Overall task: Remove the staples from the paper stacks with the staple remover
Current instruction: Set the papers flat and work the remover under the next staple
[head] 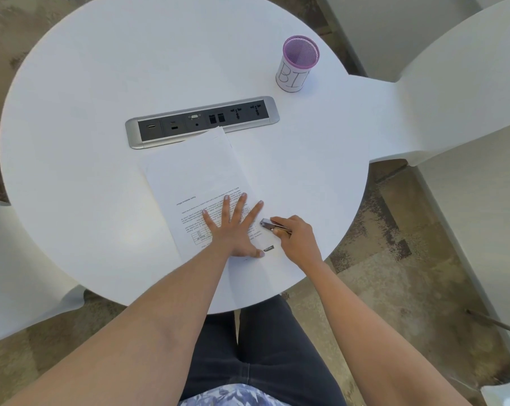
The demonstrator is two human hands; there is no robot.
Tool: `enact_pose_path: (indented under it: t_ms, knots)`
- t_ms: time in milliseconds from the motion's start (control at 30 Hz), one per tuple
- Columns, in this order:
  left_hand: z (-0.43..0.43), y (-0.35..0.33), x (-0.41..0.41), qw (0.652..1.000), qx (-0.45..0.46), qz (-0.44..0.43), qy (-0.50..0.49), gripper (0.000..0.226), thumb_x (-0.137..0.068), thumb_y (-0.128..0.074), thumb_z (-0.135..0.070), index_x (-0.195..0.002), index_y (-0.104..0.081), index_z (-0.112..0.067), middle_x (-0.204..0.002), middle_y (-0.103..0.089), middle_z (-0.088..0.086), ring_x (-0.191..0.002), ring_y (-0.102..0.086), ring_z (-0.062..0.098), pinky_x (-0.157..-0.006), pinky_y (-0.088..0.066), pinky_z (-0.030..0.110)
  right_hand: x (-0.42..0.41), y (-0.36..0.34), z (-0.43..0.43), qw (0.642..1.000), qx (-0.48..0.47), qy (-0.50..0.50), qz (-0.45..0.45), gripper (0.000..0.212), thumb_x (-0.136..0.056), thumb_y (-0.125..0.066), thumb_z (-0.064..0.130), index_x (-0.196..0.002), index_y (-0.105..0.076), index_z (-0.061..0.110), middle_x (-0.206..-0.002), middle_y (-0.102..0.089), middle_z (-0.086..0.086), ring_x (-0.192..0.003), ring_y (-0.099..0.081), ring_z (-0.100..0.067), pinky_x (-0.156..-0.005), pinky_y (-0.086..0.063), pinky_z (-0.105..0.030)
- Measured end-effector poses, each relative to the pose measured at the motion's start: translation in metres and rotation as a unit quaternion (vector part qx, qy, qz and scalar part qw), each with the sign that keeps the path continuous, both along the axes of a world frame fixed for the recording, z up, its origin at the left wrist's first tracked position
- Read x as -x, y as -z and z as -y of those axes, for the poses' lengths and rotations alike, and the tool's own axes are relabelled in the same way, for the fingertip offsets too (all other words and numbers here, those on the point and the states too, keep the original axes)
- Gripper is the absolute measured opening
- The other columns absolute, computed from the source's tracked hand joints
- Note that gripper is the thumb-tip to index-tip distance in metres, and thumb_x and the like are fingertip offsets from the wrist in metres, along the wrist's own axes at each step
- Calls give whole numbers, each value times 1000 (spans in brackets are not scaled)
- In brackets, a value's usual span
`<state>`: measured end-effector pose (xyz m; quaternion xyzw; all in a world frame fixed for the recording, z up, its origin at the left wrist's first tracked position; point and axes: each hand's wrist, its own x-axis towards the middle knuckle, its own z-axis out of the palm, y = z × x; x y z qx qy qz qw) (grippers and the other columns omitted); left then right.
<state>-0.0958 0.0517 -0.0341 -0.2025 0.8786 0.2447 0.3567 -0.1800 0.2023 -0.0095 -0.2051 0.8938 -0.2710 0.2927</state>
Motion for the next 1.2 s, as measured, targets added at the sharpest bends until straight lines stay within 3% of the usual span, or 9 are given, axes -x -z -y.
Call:
enact_pose_path:
  t_ms: [133,400,533,633,767,867,933,1200]
  knots:
    - [0,0,1,1000,-1,0,2,126,-62,-64,-77,-135,36,-55,-148,50,-11,-135,47,31,-96,19,78,-3,0,0,1000,-11,-1,-16,31,-95,-56,10,-123,-66,20,-90,-53,2,-84,-51,-16,-72,-35,-24]
    - [0,2,0,1000,1,-6,-2,126,-61,-62,-80,-130,41,-57,-140,56,-13,-133,50,30,-95,20,78,-6,0,14,997,-20,-57,-44,30,-94,-55,8,-119,-69,19,-93,-57,-5,-83,-47,-16,-70,-34,-26]
    - [1,5,-1,1000,-1,-1,-4,127,-60,-62,-79,-124,46,-59,-129,63,-16,-116,62,25,-94,21,78,-11,1,11,997,11,67,37,28,-94,-59,12,-118,-70,20,-97,-63,-2,-90,-57,-18,-70,-38,-19]
    - [0,5,1,1000,-2,-4,-7,128,-59,-63,-79,-127,43,-58,-127,64,-16,-121,59,26,-93,22,77,-9,0,10,976,40,167,132,24,-91,-63,17,-112,-74,21,-109,-71,4,-102,-61,-12,-80,-44,-19]
    - [0,4,1,1000,-2,-4,-10,129,-59,-64,-78,-126,44,-58,-127,64,-16,-131,51,30,-94,22,77,1,-2,15,951,33,219,214,19,-88,-66,18,-104,-76,23,-94,-69,8,-81,-60,-4,-60,-43,-14]
    - [0,4,1,1000,-2,-7,-9,129,-58,-63,-78,-122,47,-58,-124,65,-17,-132,50,31,-93,23,78,16,-8,26,916,57,303,256,18,-87,-65,12,-102,-75,11,-68,-59,-1,-53,-45,-10,-50,-36,-19]
    - [0,5,1,1000,1,-7,-10,129,-58,-62,-79,-122,48,-57,-123,66,-17,-131,50,31,-92,23,78,34,-15,38,904,75,331,261,18,-88,-63,9,-103,-74,8,-61,-50,-2,-51,-38,-13,-50,-34,-22]
    - [0,7,0,1000,18,0,10,128,-61,-58,-83,-125,49,-52,-137,59,-11,-133,49,33,-94,19,79,35,-29,48,929,73,257,256,18,-89,-66,18,-105,-74,11,-60,-54,3,-50,-43,-11,-50,-37,-18]
